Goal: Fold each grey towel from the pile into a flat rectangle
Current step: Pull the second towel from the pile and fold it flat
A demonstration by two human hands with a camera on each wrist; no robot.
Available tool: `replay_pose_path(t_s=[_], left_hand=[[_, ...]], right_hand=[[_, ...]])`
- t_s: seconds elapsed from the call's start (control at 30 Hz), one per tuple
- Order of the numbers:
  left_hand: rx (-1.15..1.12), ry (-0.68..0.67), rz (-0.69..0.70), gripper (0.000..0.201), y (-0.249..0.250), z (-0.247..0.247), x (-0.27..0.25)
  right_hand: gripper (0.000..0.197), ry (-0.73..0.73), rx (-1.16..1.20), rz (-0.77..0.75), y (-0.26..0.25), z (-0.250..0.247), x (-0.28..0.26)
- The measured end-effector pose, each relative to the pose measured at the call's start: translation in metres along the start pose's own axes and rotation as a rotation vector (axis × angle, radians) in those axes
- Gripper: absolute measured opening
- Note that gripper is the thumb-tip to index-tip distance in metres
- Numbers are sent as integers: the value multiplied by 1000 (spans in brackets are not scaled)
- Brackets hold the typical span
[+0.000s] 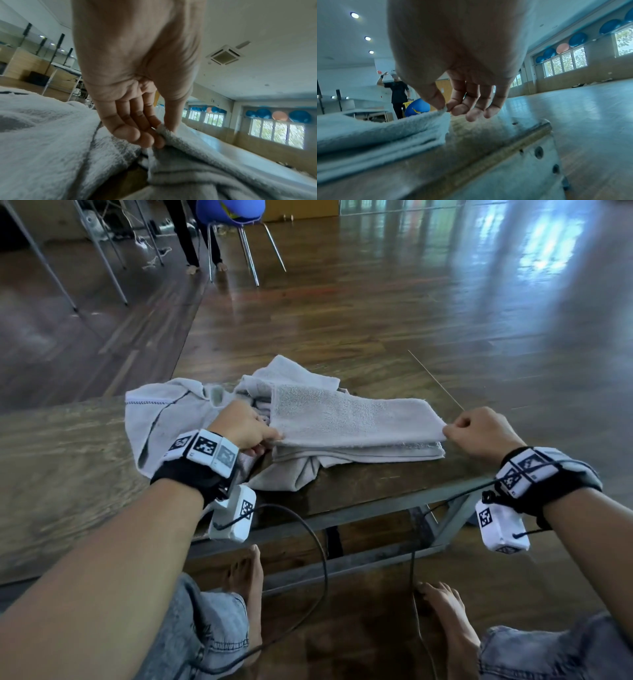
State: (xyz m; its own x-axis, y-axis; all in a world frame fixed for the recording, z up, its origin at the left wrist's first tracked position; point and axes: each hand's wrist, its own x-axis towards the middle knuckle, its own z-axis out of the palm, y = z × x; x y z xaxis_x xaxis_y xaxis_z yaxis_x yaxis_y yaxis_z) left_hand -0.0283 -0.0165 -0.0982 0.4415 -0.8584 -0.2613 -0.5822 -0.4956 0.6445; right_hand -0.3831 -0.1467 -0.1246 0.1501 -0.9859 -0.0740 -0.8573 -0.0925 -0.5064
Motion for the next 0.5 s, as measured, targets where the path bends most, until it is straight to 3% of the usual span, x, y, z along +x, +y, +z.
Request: replay_pose_path(t_s=[0.17,0.3,0.4,0.5], left_hand=[[-45,44,-44,17,-4,-10,6],[3,-66,-118,20,-10,2,7],[20,-50,-127,21,-11,8,11],[-20,-54,-133,38,-8,15,15]], right_hand=[[38,-116,60,9,-7,-11,4],[29,-224,-180,22,-2,-4,2],[16,-103,-193,-8,-3,-2,1],[11,17,-136,-238,-5,7,5]])
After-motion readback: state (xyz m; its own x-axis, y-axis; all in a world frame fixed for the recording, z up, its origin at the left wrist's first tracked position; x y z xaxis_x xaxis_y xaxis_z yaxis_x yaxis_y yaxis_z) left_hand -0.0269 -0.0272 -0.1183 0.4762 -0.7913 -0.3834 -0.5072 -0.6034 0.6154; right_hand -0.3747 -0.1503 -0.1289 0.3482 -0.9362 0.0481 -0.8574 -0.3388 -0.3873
